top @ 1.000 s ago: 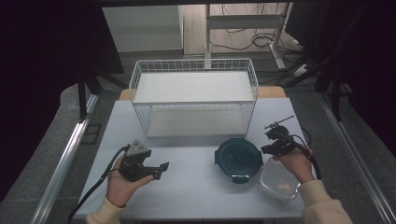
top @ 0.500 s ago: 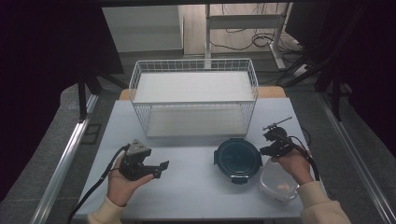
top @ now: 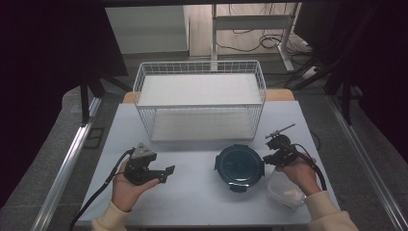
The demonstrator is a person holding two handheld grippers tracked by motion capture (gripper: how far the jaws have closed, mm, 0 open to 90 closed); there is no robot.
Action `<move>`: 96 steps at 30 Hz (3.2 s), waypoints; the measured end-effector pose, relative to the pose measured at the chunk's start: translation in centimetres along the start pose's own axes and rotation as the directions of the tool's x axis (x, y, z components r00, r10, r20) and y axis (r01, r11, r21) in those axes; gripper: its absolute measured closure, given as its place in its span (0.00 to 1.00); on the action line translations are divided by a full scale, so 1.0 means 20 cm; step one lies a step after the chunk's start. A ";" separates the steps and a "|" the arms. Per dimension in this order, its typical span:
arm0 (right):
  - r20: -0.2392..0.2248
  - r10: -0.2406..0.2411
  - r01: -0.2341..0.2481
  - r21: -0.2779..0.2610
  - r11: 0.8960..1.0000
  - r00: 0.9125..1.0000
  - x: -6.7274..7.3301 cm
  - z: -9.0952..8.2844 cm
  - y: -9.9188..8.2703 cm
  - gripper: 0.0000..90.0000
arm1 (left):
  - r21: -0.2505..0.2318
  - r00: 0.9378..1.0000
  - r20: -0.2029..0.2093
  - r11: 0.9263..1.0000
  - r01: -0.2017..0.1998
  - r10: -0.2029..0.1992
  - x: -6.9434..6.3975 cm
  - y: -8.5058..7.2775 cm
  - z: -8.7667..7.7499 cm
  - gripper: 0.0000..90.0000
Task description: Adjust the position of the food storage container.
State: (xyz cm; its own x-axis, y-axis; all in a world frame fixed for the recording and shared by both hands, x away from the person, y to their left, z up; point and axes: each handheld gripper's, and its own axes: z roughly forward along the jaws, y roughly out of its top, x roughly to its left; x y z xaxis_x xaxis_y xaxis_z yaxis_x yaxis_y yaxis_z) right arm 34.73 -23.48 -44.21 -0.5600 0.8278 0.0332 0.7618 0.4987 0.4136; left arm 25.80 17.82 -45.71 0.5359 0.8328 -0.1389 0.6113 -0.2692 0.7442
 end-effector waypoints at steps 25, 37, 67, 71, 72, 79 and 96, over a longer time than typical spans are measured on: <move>0.002 -0.042 0.042 0.013 0.999 0.999 0.21 0.12 0.15 1.00 | 0.005 1.000 -0.004 1.000 -0.003 0.003 0.01 0.00 0.00 0.20; 0.005 -0.106 0.106 0.005 0.994 0.994 0.39 0.16 0.19 1.00 | 0.002 1.000 -0.002 1.000 -0.004 0.004 0.02 0.00 0.00 0.21; -0.014 -0.060 0.061 0.060 0.996 0.998 0.46 0.18 0.01 1.00 | 0.008 1.000 -0.003 1.000 -0.002 0.002 0.02 0.01 0.00 0.20; -0.043 -0.070 0.072 0.054 0.996 0.997 0.52 0.19 0.03 1.00 | 0.008 1.000 -0.001 1.000 -0.002 0.002 0.02 0.01 0.00 0.20; -0.043 -0.070 0.072 0.054 0.996 0.997 0.52 0.19 0.03 1.00 | 0.008 1.000 -0.001 1.000 -0.002 0.002 0.02 0.01 0.00 0.20; -0.079 -0.085 0.086 0.010 0.996 0.993 0.62 0.23 0.06 1.00 | 0.004 1.000 -0.010 1.000 0.001 -0.001 0.03 0.00 -0.01 0.20; -0.171 -0.072 0.032 -0.224 0.974 0.983 0.58 0.13 0.02 0.99 | -0.035 0.998 -0.021 0.997 0.066 -0.067 0.07 -0.03 -0.08 0.20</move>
State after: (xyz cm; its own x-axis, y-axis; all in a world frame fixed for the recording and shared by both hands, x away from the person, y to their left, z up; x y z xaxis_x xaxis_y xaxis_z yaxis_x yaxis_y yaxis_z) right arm 29.34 -12.99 -45.97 -0.6607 0.7336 0.1590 0.6512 0.4549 0.6075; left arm 25.28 19.86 -45.26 0.4816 0.8588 -0.1749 0.6248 -0.1965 0.7557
